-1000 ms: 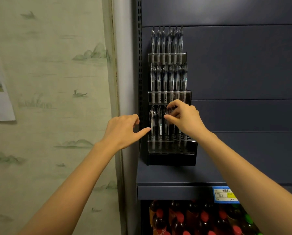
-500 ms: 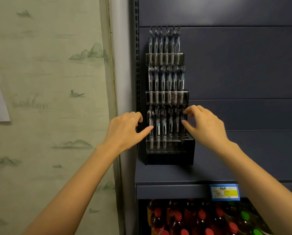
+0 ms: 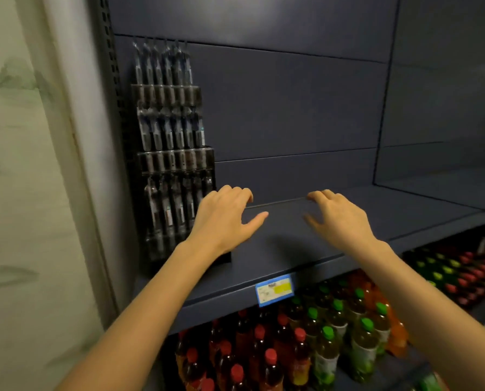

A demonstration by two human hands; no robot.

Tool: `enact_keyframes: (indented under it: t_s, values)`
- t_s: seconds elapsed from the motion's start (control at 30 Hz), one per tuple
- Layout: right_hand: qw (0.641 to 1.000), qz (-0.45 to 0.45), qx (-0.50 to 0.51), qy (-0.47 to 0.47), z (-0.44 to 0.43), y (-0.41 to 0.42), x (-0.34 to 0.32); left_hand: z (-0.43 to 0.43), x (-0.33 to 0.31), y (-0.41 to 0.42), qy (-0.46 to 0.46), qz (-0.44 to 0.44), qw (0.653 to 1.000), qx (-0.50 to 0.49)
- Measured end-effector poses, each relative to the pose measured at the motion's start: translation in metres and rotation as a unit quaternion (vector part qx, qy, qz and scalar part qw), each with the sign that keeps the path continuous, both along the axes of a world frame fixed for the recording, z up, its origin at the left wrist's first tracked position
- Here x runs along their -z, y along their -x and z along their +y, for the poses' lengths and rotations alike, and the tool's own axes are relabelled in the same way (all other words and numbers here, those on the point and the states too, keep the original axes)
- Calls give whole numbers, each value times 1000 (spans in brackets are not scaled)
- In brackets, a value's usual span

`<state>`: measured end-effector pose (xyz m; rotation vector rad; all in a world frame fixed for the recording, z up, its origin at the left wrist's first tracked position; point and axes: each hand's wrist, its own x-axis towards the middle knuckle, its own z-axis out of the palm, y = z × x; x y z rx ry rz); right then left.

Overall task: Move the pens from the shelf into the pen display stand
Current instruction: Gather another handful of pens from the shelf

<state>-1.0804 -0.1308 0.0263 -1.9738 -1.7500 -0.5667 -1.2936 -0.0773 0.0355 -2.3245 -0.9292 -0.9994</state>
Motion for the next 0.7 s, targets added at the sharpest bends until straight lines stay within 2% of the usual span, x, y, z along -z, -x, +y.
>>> enact_keyframes:
  t_s: [0.37, 0.7]
  values:
    - [981, -2, 193, 5, -112, -139, 5, -29, 14, -201, 42, 50, 985, 159]
    - [957, -6, 291, 7, -185, -283, 13, -78, 17, -381, 73, 76, 964, 245]
